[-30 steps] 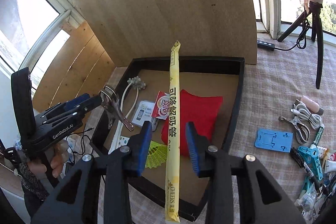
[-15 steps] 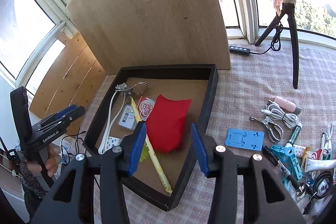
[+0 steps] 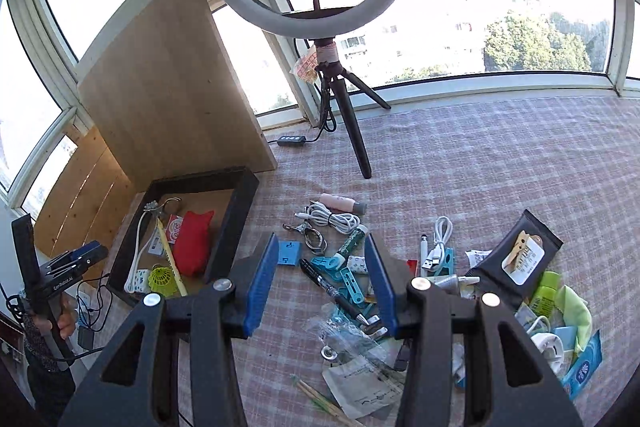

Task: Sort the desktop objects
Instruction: 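Withdraw both tools from the tray back over the pile, then grasp the white round plug-in device with the right tool while the left grasps the clear bag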

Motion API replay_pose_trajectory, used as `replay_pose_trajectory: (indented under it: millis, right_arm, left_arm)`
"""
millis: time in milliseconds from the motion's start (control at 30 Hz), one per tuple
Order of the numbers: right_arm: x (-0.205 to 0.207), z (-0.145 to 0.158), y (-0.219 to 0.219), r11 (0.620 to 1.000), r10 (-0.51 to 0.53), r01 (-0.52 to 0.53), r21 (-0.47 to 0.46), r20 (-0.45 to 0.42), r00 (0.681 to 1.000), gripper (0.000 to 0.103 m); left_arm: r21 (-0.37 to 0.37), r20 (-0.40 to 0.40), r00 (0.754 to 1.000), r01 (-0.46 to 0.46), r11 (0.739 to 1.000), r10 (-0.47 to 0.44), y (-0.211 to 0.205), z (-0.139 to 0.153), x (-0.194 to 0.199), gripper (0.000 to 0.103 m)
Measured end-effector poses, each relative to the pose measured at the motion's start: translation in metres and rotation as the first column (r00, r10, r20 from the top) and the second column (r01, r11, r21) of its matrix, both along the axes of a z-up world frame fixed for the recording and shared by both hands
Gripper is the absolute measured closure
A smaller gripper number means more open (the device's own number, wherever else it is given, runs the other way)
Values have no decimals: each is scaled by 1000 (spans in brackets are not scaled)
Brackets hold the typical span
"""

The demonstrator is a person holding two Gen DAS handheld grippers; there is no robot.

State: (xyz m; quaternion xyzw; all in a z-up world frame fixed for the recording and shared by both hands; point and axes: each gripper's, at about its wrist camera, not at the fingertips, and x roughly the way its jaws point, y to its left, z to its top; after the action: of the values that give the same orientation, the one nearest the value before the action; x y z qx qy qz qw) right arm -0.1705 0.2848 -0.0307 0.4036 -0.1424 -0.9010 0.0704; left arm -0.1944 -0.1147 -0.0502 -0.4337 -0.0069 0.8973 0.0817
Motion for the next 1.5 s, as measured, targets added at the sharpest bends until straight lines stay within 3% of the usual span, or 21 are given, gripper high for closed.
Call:
replay_pose_trajectory:
  millis: [467,567,633,833,1000,1133,1300,1500]
  right_arm:
    - [85,-19,109,987,-157,154,43,59,986,58]
    - [98,-33,128,984,-173,170,49,91,981,50]
    - [104,-47,136,986,-165,159,56,122,979,44]
    - [107,-86,148,993,-106,94,67,204,973,43]
    - [98,-104,152,996,-53,38,74,214,975,40]
    - [90,-117,151,997,-9,-8,76,218,976,37]
    - [82,-129,142,992,55,-77,98,213,976,37]
    - [72,-136,140,983,91,-121,135,211,973,36]
  left_arm:
    - [59,79,973,210,976,-215,120,-19,31,58]
    - [79,97,968,225,971,-232,138,-27,36,58]
    - [79,114,964,232,969,-240,151,-35,37,58]
    - [120,186,945,249,961,-268,188,-62,33,57]
    - [172,238,929,247,954,-283,216,-80,24,53]
    - [156,267,923,241,958,-276,235,-95,13,52]
    - [231,338,900,204,951,-275,248,-119,-9,45]
    - [256,388,876,195,947,-286,271,-137,-21,49]
